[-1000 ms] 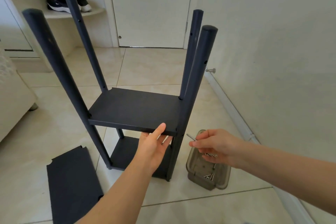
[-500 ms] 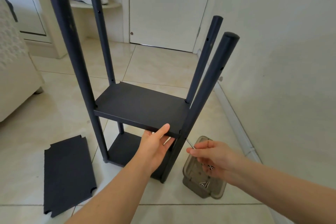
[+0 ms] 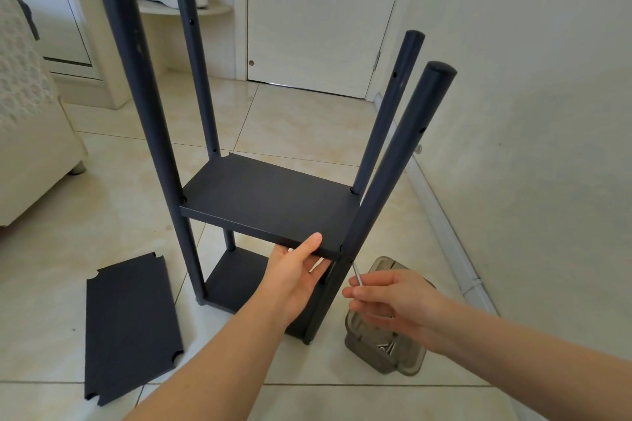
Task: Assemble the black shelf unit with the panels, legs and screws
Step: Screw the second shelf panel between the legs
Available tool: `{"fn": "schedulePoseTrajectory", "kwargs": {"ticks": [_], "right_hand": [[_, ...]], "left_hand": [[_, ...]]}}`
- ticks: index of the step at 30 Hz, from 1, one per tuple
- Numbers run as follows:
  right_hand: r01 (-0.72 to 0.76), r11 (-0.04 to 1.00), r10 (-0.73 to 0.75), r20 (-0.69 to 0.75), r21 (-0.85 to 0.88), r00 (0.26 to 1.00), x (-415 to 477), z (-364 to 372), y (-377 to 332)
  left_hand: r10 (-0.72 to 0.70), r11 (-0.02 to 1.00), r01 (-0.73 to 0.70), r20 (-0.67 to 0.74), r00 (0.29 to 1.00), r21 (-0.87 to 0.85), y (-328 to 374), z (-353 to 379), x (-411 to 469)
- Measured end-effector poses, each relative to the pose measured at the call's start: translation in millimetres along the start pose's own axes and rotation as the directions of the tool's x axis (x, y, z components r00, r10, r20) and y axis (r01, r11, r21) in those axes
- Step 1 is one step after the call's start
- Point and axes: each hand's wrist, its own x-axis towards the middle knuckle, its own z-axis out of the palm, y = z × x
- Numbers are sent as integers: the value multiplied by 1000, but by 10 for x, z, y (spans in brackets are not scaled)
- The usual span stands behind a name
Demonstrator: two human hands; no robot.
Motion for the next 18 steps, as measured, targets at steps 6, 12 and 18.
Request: {"fn": "schedulePoseTrajectory", "kwargs": {"ticks": [6, 12, 18], "right_hand": [[23, 1000, -23, 1, -15, 1000, -10, 0, -23], [7, 1000, -7, -8, -26, 1000, -11, 7, -33], [-4, 1000, 4, -17, -30, 1000, -11, -40, -40]], "left_hand": [[-7, 1000, 7, 8, 1000, -10, 6, -7, 10], [-4, 1000, 4, 15, 1000, -19, 4, -8, 1], [-7, 999, 7, 6, 1000, -31, 7, 3, 0]]}}
